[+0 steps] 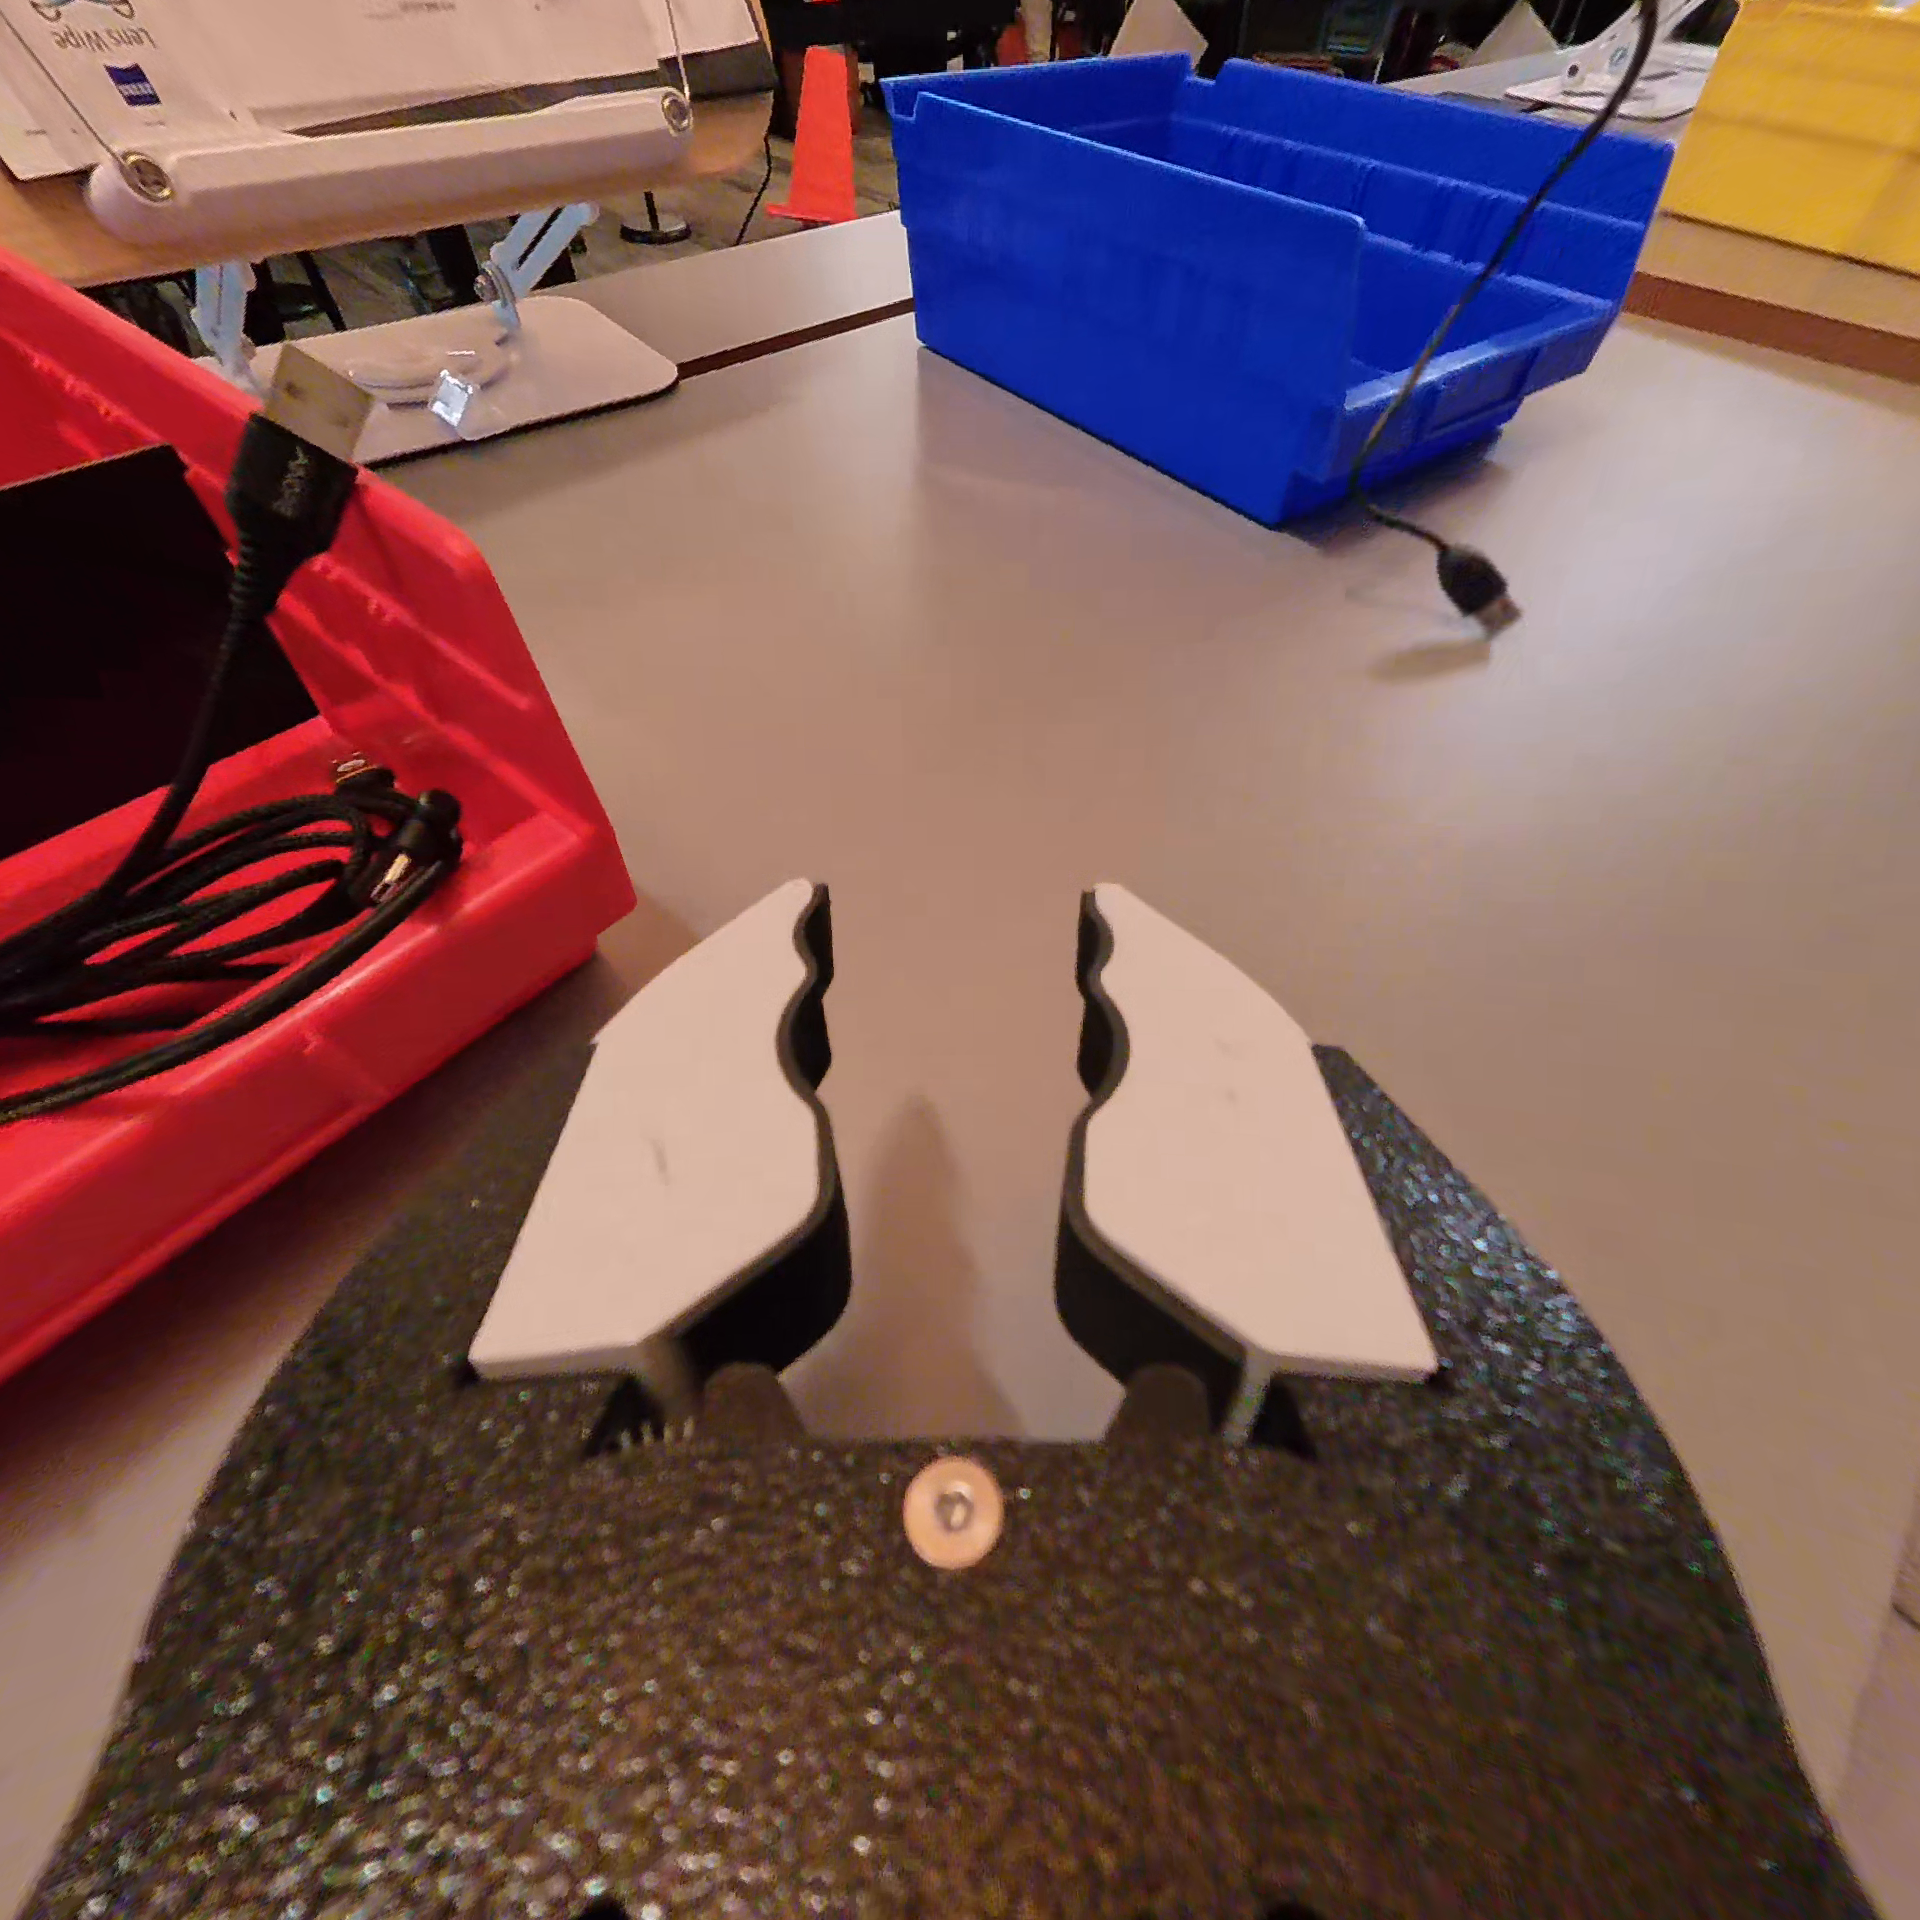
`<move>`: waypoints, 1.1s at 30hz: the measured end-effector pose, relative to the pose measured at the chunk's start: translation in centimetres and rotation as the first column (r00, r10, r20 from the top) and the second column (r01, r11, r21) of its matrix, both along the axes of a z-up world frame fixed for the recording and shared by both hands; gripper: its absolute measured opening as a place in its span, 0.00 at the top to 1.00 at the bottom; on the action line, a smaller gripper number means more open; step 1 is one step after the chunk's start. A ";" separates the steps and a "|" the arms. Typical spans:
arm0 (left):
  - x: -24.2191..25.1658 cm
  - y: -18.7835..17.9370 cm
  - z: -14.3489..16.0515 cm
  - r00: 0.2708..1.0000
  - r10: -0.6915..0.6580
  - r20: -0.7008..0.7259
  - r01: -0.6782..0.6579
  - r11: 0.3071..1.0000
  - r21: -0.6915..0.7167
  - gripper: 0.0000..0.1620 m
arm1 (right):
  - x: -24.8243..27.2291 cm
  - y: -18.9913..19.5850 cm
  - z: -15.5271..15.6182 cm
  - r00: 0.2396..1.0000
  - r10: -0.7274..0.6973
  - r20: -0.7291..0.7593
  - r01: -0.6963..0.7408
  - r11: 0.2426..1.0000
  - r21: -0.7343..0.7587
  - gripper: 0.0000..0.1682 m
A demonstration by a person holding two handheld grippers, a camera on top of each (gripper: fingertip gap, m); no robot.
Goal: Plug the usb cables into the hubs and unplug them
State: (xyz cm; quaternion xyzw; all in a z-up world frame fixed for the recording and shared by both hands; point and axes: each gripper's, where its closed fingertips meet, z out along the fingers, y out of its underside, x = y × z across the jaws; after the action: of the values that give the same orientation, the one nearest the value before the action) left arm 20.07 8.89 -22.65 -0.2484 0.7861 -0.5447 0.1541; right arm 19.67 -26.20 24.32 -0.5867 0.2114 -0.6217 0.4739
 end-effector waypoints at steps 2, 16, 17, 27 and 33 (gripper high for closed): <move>0.0 0.0 -0.1 1.000 0.000 -0.001 0.000 1.000 0.002 0.73 | 0.6 -0.5 1.8 0.999 -0.040 0.006 0.040 0.998 -0.045 0.85; -0.1 -0.2 -0.6 0.999 -0.035 -0.015 0.035 0.998 0.048 0.73 | 3.8 -6.9 11.1 0.978 -0.205 0.027 0.205 0.979 0.006 0.86; -0.1 -0.2 -0.7 0.999 -0.039 -0.014 0.039 0.998 0.050 0.73 | 3.7 -7.1 11.7 0.978 -0.207 0.024 0.206 0.978 0.026 0.86; -0.4 -0.4 -0.9 0.997 -0.067 -0.024 0.069 0.995 0.072 0.73 | 7.9 -7.8 2.3 0.939 -0.312 -0.148 0.297 0.948 -0.116 0.86; -0.6 -0.4 -0.8 0.997 -0.073 -0.022 0.074 0.995 0.061 0.74 | 11.2 -4.5 -16.5 0.817 -0.185 -0.546 0.166 0.982 -0.085 0.85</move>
State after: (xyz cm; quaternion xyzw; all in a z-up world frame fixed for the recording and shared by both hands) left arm 19.43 8.52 -23.43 -0.2198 0.8127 -0.5229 0.1336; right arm 30.90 -30.74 7.83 -0.7266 0.3816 -0.4708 0.3238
